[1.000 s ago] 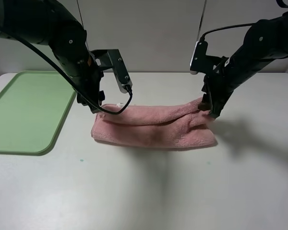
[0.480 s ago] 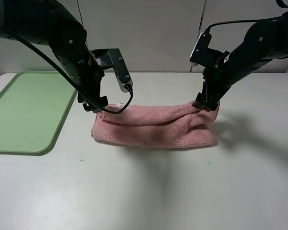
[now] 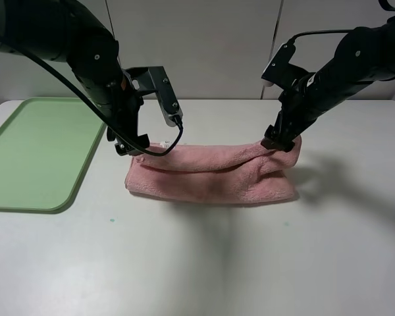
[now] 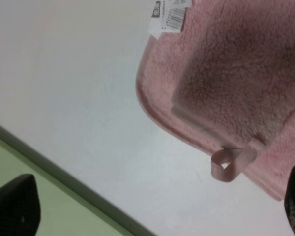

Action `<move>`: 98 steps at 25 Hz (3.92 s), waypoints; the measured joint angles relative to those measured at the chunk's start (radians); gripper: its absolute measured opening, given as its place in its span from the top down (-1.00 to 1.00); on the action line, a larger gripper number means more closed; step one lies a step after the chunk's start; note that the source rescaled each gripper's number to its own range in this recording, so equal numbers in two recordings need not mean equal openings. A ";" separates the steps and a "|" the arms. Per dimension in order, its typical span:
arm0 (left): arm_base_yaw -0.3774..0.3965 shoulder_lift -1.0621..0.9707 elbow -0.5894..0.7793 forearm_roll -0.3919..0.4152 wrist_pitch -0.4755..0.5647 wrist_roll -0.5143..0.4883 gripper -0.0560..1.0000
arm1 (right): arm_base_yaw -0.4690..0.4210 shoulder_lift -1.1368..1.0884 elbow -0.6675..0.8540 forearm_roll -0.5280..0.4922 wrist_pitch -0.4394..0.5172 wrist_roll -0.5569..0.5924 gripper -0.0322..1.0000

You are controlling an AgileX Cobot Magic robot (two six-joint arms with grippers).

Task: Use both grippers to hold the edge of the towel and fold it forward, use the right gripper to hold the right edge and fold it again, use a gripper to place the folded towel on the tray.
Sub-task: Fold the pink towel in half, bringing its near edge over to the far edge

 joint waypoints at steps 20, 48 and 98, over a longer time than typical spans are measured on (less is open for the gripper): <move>0.000 0.000 0.000 0.000 -0.055 0.000 -0.99 | 0.000 0.000 0.000 -0.009 0.056 0.034 -1.00; 0.000 -0.128 0.000 -0.003 0.084 -0.162 -1.00 | 0.000 0.000 0.000 0.037 0.031 0.078 -1.00; 0.000 -0.969 0.308 -0.132 0.248 -0.373 -1.00 | 0.000 0.000 0.000 0.056 0.208 0.080 -1.00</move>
